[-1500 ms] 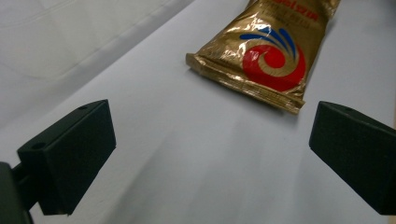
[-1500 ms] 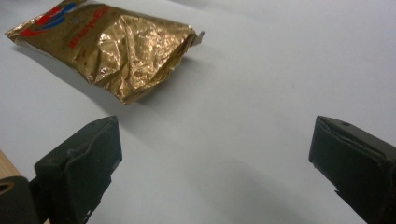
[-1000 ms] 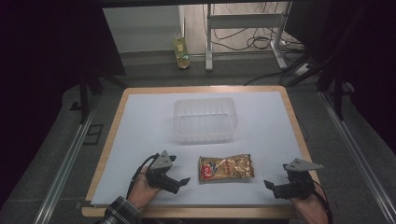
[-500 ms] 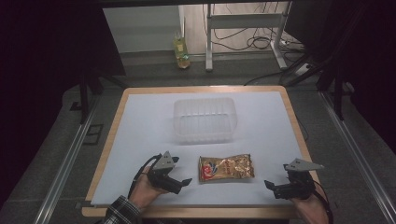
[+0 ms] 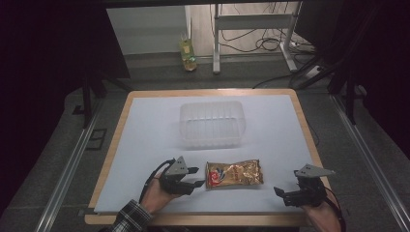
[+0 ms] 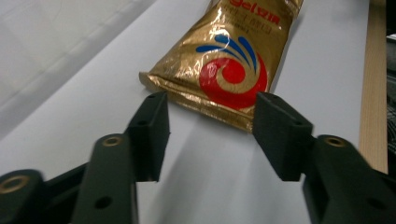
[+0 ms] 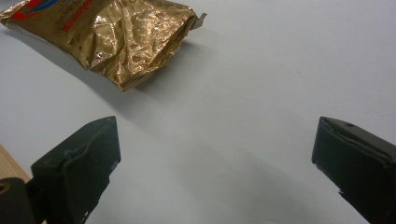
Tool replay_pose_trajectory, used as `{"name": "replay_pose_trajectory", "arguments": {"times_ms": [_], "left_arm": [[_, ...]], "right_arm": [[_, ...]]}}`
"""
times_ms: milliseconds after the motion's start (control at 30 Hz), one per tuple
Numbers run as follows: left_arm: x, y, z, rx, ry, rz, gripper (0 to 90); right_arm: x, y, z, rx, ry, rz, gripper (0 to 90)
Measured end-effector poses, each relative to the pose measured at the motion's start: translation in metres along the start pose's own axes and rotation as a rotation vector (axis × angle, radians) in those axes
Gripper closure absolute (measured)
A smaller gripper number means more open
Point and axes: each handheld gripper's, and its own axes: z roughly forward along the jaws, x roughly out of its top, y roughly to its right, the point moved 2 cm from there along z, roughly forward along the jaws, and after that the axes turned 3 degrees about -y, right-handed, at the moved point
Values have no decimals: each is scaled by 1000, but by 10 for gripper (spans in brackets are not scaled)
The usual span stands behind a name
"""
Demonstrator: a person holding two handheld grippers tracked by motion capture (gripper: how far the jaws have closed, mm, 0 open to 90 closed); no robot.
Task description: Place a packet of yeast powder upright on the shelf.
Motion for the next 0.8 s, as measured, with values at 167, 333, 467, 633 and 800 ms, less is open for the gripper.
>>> {"name": "replay_pose_trajectory", "arguments": {"times_ms": [167,333,467,633,800], "left_arm": [[5,-4,1,-6,35,-19,605],[9,-7,4,-23,39,-33,760],[12,-7,8,-29,42,-33,867],[18,-7,17,-47,49,-30,894],[25,-2,33,-54,36,2,895]], "right_arm": [[1,0,0,3,-3,0,12],[0,-1,1,18,-25,22,12],[1,-2,2,23,-25,26,11],[2,-4,3,30,-24,26,10],[3,-4,3,25,-8,28,11]]}}
